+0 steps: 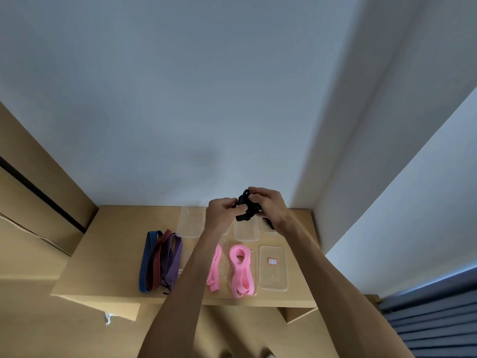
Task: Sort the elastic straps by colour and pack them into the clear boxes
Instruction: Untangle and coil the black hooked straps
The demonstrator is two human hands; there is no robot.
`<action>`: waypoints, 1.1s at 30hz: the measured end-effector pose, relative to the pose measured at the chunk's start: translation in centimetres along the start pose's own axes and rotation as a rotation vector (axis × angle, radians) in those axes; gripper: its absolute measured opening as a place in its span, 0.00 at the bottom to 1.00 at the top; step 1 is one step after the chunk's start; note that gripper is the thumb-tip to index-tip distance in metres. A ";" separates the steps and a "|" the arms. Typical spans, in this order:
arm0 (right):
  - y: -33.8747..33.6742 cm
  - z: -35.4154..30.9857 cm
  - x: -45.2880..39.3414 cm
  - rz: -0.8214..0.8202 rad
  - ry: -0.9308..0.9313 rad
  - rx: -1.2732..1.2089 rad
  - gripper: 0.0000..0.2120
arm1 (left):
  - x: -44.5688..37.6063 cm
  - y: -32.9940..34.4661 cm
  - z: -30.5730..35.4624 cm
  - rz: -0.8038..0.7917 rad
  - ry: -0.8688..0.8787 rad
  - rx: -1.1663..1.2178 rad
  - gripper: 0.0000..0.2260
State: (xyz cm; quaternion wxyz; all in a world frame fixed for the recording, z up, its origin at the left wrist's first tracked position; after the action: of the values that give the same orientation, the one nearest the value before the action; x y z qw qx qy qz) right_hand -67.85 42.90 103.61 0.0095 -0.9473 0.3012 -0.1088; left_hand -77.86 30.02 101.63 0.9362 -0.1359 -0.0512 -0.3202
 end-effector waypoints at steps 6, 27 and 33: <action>0.5 2.8 0.5 0.046 -0.002 -0.047 0.16 | -0.1 -0.1 -0.2 0.075 -0.025 0.048 0.09; 1.0 4.9 1.3 0.506 -0.054 -0.089 0.09 | -1.2 1.6 -2.2 -0.018 0.125 -0.085 0.07; -0.4 8.8 2.5 0.483 0.035 0.123 0.09 | -1.1 4.7 -5.3 -0.083 0.127 -0.164 0.11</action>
State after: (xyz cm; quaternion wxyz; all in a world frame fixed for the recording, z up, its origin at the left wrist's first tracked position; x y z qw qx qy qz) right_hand -63.81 41.38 95.55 0.0878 -0.8433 0.5120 -0.1378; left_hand -75.74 32.71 95.28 0.9091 -0.1893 0.0290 -0.3700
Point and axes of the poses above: each hand's wrist, its own x-axis away from the middle knuckle, its own y-axis out of the palm, z = x × y, the point moved 1 cm from there along -x, towards the middle knuckle
